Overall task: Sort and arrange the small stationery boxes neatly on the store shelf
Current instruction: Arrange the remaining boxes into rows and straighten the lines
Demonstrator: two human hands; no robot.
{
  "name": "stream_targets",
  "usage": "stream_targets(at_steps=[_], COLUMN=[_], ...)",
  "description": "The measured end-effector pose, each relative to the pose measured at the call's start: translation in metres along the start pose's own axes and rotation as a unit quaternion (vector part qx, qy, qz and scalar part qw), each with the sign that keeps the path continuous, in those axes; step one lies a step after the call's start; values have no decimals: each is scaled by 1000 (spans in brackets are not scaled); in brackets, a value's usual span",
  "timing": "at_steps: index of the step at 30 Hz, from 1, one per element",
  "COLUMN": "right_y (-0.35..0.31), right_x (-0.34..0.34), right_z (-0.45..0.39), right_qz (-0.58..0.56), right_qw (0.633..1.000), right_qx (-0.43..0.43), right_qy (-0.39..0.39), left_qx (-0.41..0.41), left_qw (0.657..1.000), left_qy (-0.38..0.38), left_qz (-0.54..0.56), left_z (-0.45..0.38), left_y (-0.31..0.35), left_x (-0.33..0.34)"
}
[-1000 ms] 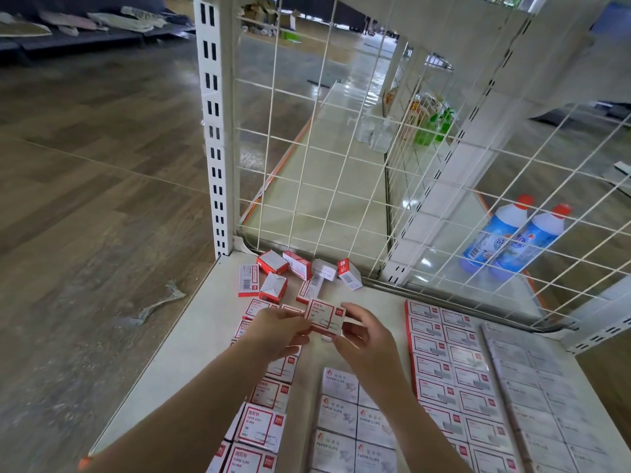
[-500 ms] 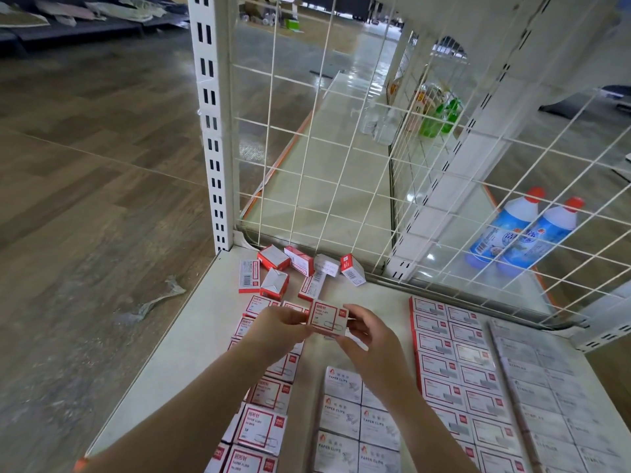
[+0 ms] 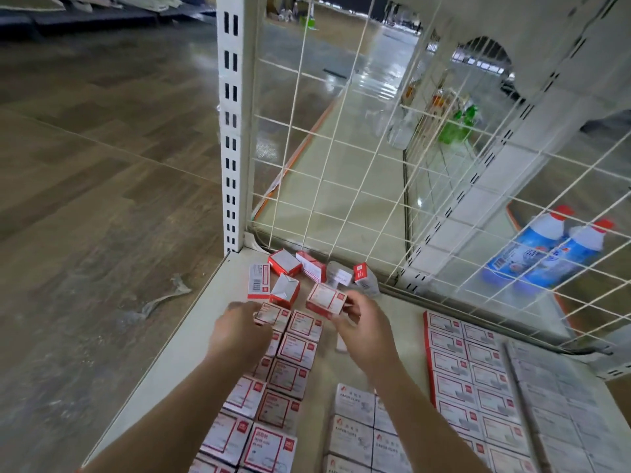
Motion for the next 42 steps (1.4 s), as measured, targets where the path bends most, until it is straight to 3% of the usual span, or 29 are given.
stream_targets(at_steps=[10, 29, 42], right_y=[-4, -14, -17], right_x=[26, 74, 79], right_z=[-44, -55, -56], right_qz=[140, 139, 136], right_qw=[989, 982, 981], right_qx=[39, 44, 20], right_qy=[-16, -119, -135], left_qx=[-45, -26, -26], left_qw=[994, 992, 992], left_qy=[-83, -101, -98], left_qz=[52, 66, 79], left_z=[-12, -6, -6], left_y=[-20, -19, -17], left_x=[20, 15, 15])
Point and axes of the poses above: each hand's wrist, its own z-axis away from the middle knuckle, its own x-axis out of the palm, y = z × x, the point moved 7 cm from there along -z, towards the middle knuckle, and after that the axes turned 5 degrees about -y, right-handed, at the moved point
